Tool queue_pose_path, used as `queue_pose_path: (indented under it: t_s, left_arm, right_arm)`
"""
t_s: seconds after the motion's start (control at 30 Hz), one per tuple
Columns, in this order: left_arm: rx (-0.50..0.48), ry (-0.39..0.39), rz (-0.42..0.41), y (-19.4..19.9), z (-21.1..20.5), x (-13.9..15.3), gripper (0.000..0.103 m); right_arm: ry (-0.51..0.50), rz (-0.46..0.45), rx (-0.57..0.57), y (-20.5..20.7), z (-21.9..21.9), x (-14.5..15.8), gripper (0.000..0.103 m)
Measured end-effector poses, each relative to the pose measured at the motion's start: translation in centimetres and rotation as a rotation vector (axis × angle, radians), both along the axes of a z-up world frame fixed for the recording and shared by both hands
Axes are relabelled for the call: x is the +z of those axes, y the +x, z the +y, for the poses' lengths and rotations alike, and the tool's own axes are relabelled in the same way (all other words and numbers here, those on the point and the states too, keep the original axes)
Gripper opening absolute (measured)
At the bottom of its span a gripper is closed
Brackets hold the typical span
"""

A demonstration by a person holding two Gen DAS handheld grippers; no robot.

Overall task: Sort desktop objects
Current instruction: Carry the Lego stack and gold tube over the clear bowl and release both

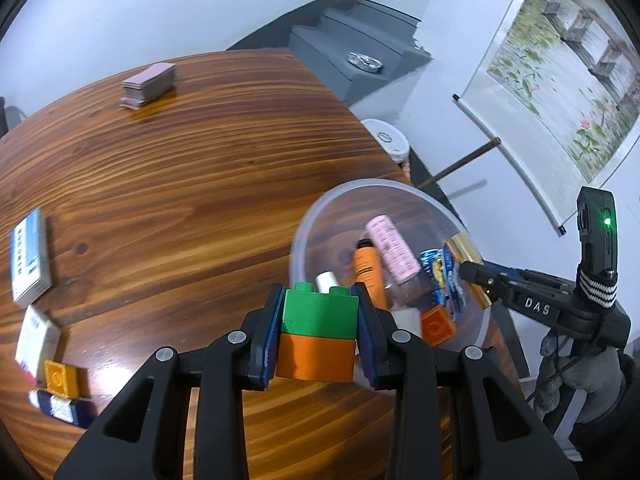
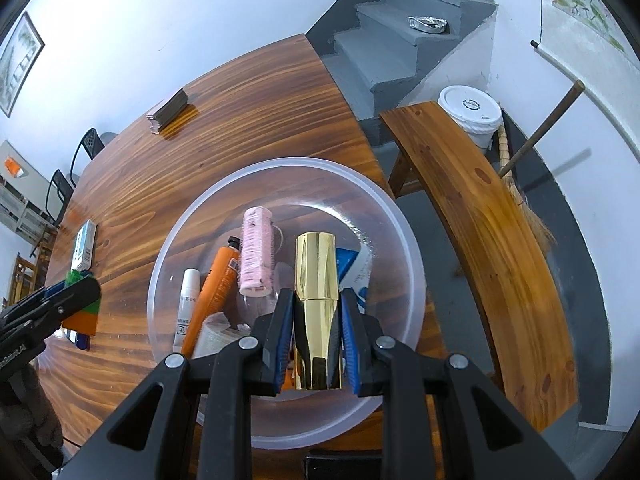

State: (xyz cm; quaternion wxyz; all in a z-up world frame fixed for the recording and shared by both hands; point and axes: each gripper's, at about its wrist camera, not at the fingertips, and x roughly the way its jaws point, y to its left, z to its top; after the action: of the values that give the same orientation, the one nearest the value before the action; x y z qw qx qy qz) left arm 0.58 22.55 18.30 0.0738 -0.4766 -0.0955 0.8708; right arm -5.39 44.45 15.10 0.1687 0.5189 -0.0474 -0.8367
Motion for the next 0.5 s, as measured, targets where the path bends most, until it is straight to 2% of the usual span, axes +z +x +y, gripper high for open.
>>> queue_pose_path:
  t_s: [0.37,0.47,0.5]
  left_arm:
    - [-0.025,0.059,-0.041,-2.5,1.5,-1.3,0.037]
    - [-0.021,0.085,-0.053,-2.8,1.4,-1.6,0.059]
    - [-0.021,0.089,-0.046,-2.7,1.3,-1.5,0.060]
  right_arm:
    - [-0.014,-0.006,-0.001,-0.1,0.4,0.0,0.026]
    - [-0.025,-0.018,-0.020,-0.3,0.6,-0.1,0.027]
    - [-0.033,-0.020,-0.028,-0.3,0.7,-0.1,0.028]
